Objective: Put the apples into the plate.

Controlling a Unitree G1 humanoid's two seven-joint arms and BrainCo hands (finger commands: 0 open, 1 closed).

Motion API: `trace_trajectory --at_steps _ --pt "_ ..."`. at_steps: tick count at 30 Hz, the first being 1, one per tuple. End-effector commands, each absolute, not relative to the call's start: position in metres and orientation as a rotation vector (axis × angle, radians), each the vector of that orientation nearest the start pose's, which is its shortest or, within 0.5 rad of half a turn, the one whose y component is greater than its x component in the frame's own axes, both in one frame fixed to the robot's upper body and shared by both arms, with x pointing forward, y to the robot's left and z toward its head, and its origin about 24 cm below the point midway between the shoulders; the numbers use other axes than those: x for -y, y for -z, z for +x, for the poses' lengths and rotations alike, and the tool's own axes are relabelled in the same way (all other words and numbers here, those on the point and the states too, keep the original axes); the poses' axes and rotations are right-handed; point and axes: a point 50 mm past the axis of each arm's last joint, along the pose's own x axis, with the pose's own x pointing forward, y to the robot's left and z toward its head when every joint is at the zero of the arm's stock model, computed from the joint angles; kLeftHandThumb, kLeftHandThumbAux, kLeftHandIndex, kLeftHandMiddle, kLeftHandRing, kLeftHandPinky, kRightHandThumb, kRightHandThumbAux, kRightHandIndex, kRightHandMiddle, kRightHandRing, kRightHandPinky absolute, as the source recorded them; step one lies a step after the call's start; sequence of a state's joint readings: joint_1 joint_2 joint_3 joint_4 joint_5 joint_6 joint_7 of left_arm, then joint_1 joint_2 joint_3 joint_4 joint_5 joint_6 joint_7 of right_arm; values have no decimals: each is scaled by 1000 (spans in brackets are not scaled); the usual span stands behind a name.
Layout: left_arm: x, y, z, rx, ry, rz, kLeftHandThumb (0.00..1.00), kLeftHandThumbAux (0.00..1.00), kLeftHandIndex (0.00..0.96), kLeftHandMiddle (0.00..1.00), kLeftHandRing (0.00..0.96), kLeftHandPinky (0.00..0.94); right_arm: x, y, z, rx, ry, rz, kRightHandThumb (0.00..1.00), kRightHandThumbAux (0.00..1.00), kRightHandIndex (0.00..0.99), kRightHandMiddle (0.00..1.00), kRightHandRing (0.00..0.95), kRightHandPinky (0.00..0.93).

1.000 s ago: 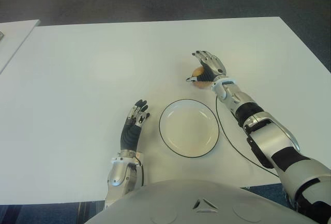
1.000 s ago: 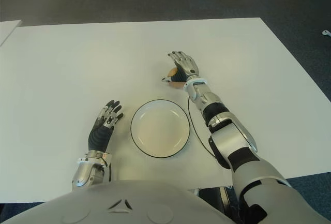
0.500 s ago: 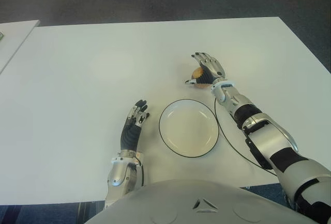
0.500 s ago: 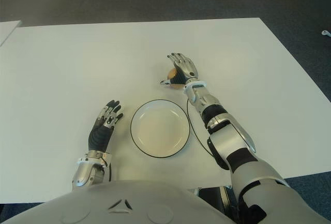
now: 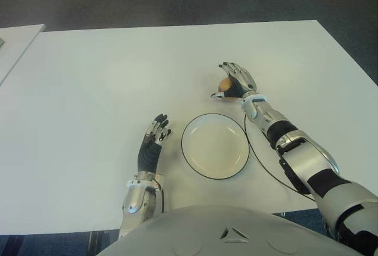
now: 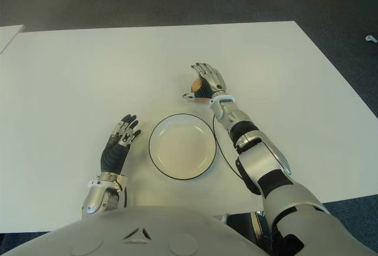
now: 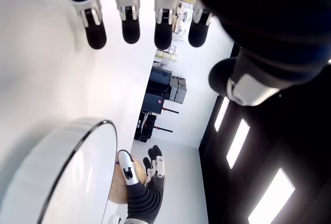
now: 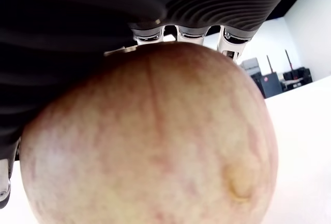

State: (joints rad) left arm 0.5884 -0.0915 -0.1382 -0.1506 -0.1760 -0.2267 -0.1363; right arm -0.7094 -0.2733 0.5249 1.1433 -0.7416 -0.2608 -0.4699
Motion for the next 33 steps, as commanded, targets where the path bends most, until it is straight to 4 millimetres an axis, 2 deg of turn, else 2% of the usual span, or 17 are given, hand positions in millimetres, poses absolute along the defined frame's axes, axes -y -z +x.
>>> trace_trajectory --at_steps 1,33 --pt "-129 7 127 -170 -9 -302 219 509 120 101 82 131 155 10 330 33 -270 -1334 380 567 75 80 46 41" --pt "-129 4 121 -178 -8 -334 228 511 125 107 90 146 176 18 327 -87 -236 -1361 330 608 56 76 58 79"
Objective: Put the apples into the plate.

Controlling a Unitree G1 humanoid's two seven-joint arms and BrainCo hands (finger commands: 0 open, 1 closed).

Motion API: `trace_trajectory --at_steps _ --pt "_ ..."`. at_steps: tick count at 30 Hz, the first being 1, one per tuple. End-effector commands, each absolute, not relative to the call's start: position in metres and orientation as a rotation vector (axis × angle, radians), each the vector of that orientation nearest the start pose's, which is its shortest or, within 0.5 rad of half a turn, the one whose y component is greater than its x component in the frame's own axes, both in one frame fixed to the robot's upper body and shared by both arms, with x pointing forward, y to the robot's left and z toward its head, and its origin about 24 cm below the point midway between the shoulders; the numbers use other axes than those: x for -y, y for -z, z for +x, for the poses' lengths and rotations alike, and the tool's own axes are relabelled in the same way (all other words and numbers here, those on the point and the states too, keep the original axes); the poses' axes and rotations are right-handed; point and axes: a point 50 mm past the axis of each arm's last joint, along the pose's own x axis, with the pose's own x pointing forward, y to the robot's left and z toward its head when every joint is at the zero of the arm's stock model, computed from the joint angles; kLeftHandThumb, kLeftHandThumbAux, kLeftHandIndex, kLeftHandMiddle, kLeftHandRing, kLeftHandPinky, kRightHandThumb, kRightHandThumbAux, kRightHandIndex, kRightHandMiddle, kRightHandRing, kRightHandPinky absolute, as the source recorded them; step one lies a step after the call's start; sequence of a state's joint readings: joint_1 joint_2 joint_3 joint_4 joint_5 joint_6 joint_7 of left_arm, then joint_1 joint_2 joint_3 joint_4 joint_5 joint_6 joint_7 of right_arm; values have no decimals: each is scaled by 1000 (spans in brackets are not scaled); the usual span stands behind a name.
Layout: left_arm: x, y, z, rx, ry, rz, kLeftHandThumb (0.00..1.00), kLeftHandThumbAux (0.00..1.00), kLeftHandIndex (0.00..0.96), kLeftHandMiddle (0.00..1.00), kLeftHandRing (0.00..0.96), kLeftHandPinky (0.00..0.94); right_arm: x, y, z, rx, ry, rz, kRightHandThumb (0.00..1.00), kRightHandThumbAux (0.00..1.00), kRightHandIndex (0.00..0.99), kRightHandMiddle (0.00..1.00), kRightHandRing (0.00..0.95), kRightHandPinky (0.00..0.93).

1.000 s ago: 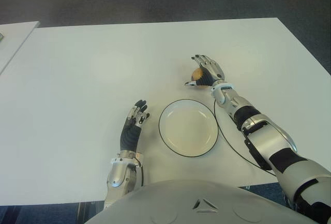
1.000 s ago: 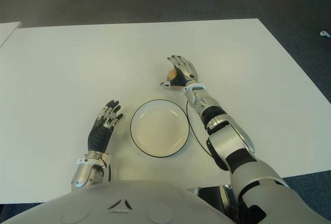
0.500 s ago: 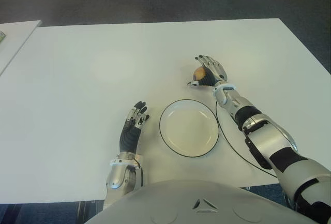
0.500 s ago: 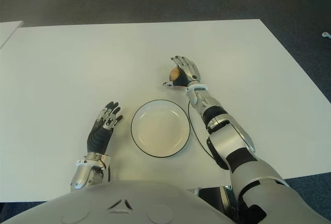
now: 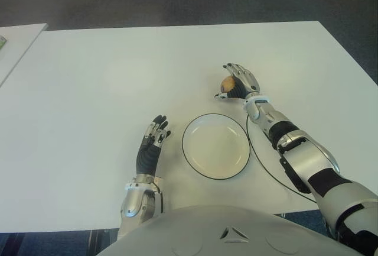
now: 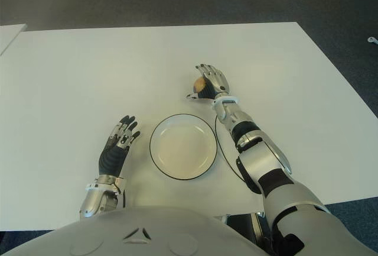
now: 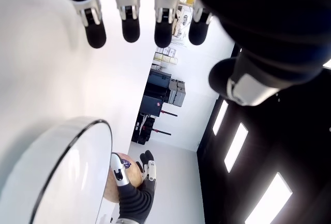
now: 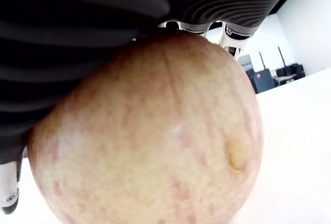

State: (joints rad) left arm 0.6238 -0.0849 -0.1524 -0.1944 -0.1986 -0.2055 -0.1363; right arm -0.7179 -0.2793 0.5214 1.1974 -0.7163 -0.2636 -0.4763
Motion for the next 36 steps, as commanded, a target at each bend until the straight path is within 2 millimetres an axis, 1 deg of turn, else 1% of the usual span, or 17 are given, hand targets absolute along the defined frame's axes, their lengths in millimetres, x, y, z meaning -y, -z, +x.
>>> trace_trajectory --at_steps 1,7,13,22,29,31,34,35,36 --pt "-129 4 121 -178 -8 -334 229 512 125 107 90 146 176 18 327 -89 -235 -1361 328 609 55 74 57 78" --pt "-127 3 120 -178 0 -342 230 516 123 106 89 147 180 17 328 -98 -233 -1380 320 609 53 74 54 75" --pt "-127 3 119 -173 5 -341 225 516 128 116 101 162 182 16 328 -97 -236 -1400 336 603 55 86 65 97" --pt "-126 2 118 -169 7 -346 229 520 124 113 93 133 185 15 329 -89 -245 -1424 358 603 57 95 79 105" --pt "-125 2 118 -172 14 -353 221 513 124 118 100 158 185 13 330 -85 -256 -1434 359 595 62 97 79 103" --pt "-125 2 118 -172 20 -358 220 514 124 116 98 153 185 13 331 -83 -260 -1436 351 594 71 102 84 115" --pt "-125 2 119 -173 25 -362 219 513 123 111 94 148 185 11 332 -79 -262 -1439 323 600 134 151 137 193" --pt "-125 2 119 -172 25 -363 219 513 123 111 94 149 184 10 334 -76 -262 -1445 321 601 144 160 146 204" --pt "-124 2 119 -172 26 -363 219 511 123 111 95 153 184 9 335 -75 -261 -1449 317 604 197 213 202 257"
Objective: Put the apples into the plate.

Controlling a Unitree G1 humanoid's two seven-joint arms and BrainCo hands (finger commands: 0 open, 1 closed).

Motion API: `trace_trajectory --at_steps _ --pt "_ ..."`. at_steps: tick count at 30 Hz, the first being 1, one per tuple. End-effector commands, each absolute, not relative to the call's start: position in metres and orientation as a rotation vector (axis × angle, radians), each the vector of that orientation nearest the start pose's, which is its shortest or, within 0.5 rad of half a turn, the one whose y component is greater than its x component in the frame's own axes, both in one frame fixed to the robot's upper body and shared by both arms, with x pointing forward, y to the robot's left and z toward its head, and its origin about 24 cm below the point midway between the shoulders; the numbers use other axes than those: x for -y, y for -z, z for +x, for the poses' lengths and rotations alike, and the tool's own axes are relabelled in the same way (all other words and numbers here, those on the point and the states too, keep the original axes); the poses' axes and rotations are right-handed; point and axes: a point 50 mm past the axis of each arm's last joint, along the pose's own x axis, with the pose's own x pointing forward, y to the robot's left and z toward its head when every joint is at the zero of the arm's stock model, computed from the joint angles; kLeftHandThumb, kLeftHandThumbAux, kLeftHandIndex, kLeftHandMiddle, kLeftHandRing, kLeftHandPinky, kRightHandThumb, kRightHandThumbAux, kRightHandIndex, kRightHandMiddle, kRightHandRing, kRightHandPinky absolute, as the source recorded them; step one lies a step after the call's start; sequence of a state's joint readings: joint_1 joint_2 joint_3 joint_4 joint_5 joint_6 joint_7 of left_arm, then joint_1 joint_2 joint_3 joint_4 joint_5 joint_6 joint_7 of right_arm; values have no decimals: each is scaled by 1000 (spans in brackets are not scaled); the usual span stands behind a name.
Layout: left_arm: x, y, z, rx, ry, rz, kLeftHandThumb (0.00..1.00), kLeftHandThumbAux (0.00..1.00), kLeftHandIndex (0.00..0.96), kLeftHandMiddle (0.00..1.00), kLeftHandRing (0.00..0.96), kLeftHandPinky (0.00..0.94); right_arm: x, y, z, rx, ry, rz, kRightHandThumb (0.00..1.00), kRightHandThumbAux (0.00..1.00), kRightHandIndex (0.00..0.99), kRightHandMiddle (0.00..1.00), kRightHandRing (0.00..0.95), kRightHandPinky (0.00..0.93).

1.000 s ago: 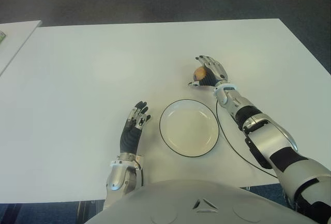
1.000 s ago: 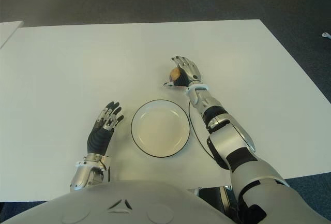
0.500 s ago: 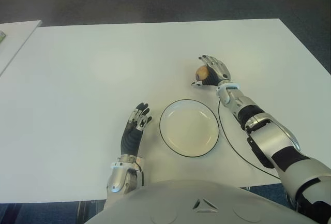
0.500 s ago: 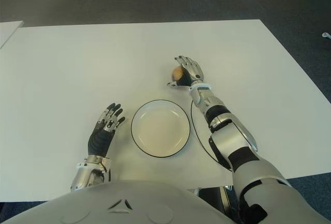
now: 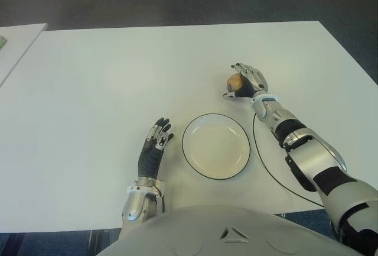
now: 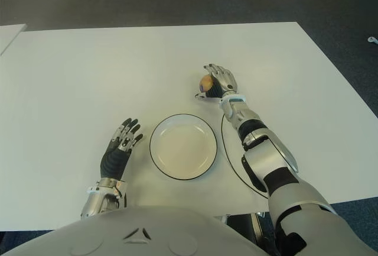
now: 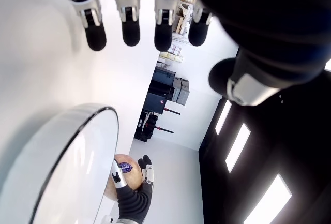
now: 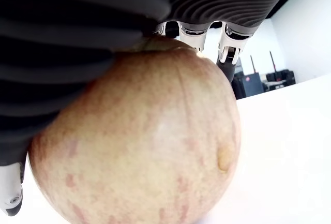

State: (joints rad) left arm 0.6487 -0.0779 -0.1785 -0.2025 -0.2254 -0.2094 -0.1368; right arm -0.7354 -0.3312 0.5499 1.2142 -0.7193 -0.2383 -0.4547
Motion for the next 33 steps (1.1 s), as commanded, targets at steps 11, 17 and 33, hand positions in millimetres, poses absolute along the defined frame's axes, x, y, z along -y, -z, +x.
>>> trace_trajectory --at_steps 11,17,33 --pt "-124 2 120 -170 19 -365 222 513 119 118 105 159 183 3 338 -9 -267 -1511 347 691 541 638 629 641" --pt "-124 2 120 -165 21 -364 214 510 125 124 109 167 183 2 339 3 -269 -1496 368 739 604 699 676 656" --pt "-125 0 120 -156 18 -378 234 522 123 121 110 165 182 0 341 -37 -279 -1476 671 726 463 731 704 656"
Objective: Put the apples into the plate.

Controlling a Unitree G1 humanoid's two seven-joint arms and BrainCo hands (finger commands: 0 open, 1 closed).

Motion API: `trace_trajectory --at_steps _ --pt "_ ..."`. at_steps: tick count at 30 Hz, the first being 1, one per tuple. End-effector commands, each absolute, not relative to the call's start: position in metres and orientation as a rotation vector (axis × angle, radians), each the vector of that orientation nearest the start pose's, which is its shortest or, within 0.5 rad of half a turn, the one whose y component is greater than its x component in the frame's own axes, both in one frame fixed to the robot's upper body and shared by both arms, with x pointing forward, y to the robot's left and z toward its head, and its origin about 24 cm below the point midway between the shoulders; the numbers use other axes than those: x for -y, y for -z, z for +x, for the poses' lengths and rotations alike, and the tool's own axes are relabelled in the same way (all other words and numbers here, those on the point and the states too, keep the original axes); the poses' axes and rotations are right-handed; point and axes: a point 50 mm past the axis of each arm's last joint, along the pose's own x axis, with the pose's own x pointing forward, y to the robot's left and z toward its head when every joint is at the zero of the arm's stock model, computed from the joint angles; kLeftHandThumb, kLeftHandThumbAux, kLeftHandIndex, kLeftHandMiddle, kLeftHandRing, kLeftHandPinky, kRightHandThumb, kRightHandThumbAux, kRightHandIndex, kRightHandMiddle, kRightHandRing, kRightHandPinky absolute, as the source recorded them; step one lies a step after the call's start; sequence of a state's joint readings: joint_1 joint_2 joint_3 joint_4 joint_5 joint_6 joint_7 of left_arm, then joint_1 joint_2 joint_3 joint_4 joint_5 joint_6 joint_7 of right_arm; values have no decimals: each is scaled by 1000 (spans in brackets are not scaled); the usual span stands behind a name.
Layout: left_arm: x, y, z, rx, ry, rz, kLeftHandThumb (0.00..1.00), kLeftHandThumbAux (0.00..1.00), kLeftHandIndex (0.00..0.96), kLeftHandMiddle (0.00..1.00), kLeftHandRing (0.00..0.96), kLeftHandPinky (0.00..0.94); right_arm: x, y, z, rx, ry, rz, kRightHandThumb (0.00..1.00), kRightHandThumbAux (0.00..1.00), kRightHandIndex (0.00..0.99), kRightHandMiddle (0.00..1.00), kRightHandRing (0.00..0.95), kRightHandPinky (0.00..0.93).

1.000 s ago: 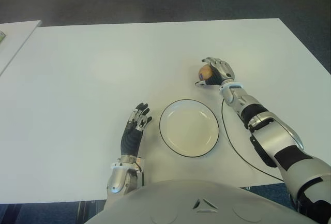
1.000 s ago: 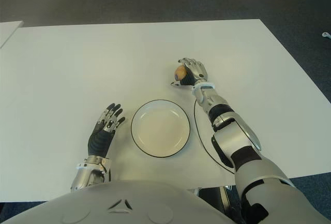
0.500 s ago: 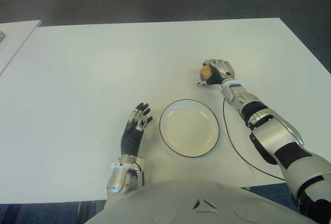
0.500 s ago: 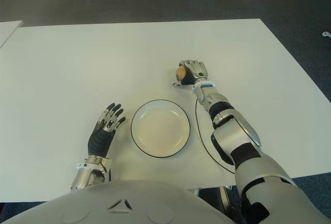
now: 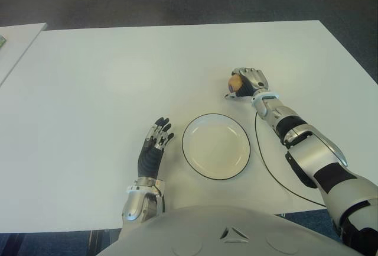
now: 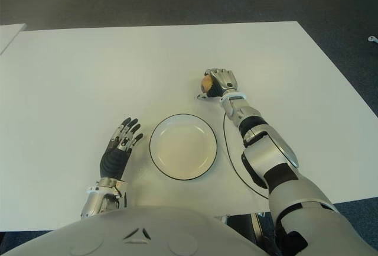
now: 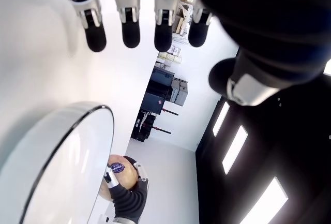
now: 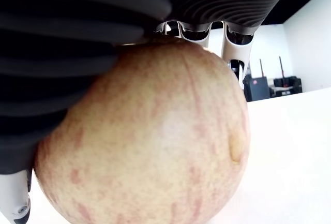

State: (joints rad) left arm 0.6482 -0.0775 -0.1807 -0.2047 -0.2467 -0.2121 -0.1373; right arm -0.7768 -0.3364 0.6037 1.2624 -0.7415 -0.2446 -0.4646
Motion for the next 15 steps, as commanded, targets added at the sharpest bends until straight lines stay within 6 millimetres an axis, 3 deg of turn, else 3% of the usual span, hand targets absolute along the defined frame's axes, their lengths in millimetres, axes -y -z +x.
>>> trace_trajectory --at_steps 1,15 --pt "-125 0 120 -156 18 -377 233 522 123 121 111 166 182 0 341 -39 -279 -1475 678 725 458 731 704 654" --pt "-126 1 120 -163 28 -366 214 499 119 115 100 158 182 -1 343 -81 -317 -1460 707 721 439 722 698 650"
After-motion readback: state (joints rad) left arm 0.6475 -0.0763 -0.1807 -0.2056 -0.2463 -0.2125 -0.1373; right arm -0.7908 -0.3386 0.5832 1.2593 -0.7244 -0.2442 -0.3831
